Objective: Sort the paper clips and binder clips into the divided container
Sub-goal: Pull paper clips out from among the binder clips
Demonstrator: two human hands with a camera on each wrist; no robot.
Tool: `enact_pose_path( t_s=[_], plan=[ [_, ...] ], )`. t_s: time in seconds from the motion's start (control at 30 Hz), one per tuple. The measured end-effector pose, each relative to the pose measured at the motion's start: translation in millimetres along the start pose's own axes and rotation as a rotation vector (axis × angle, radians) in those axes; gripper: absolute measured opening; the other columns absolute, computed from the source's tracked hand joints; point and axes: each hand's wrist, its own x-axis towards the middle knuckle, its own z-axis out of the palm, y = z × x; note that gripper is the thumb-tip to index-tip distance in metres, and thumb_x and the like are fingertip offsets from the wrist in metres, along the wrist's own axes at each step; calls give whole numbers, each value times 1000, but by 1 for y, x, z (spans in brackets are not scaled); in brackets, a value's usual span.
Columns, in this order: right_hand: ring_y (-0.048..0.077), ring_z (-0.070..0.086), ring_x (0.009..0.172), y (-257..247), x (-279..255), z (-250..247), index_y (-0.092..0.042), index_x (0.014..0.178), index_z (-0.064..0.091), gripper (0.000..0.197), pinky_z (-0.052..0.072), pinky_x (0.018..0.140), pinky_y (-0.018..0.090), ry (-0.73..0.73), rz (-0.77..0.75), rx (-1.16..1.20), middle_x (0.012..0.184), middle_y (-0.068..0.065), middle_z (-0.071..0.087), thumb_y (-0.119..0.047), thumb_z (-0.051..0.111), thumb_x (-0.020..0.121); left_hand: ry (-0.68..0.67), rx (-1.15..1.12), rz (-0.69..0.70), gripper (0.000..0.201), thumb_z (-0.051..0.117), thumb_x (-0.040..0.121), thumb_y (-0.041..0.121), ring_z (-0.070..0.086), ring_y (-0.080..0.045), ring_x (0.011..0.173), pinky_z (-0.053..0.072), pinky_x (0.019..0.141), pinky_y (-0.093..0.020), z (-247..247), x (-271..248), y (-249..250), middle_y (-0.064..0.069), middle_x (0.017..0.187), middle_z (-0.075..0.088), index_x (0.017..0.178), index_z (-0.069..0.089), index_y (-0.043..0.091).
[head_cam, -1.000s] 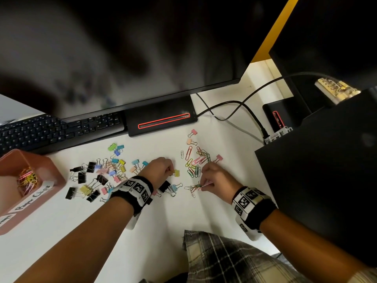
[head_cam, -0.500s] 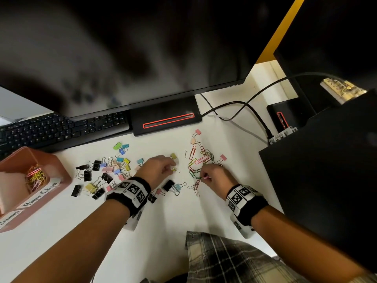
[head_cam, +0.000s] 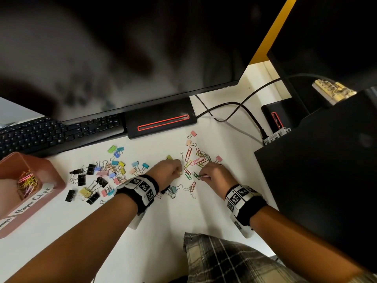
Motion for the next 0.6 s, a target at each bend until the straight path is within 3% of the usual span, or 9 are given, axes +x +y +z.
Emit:
enact_pose_path(
  t_s=[0.1,0.17,0.23,0.33,0.43,0.6],
  plan=[
    [28,61,94,4,-1,-4,-5,97,69,16,44,93,32,3,8,25,98,15,67,-6,66,81,-36,-78,60,43,58,88,16,54,-14,78,39,74,-21,1,5,9,-2,89,64,128,43,19],
    [26,61,93,6,2,-8,-4,98,69,20,44,96,33,32,15,84,99,15,64,-3,68,78,-72,-17,66,56,60,87,17,55,-13,78,41,74,-22,4,11,12,-2,90,65,136,34,22],
    [19,59,88,8,9,-12,-3,101,68,26,48,91,28,91,26,164,97,11,56,1,70,76,-76,-3,35,58,62,86,16,54,-13,80,42,76,-22,8,16,11,-4,94,66,137,34,22],
    [13,53,91,6,21,-16,-8,115,62,42,44,90,20,94,37,130,107,5,48,4,68,75,-13,-89,-6,52,65,83,15,56,-14,79,46,80,-25,10,21,11,-5,92,67,129,43,21],
    [20,55,104,0,30,-16,-9,123,55,52,44,96,27,39,51,86,118,11,51,2,70,75,97,-107,3,29,64,83,13,55,-15,80,47,82,-28,11,25,14,-7,95,64,111,57,16],
    [31,59,98,-9,38,-12,-8,111,64,33,46,90,38,-22,100,-52,107,15,61,-6,67,78,174,-60,18,8,63,84,17,51,-24,92,40,80,-29,15,30,12,-5,88,50,91,65,13]
  ],
)
